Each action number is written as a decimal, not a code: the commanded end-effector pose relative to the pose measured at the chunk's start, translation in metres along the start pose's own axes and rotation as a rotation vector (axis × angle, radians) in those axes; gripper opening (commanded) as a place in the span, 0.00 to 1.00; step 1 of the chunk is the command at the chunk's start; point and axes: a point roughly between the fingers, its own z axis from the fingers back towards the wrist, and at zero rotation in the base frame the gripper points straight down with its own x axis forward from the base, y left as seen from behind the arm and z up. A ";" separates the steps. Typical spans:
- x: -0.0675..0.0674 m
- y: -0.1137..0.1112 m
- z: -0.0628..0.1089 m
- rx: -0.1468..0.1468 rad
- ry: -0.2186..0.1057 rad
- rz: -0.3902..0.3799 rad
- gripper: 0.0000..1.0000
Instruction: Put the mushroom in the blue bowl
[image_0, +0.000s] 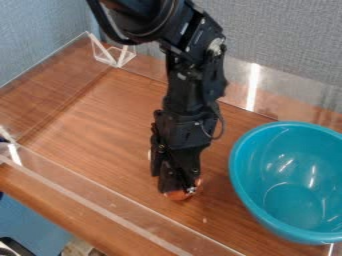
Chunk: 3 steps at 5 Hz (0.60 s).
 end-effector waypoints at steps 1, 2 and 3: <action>0.007 0.007 0.022 0.048 -0.069 0.015 0.00; 0.007 0.007 0.025 0.055 -0.067 0.008 0.00; 0.007 0.007 0.027 0.062 -0.067 -0.001 0.00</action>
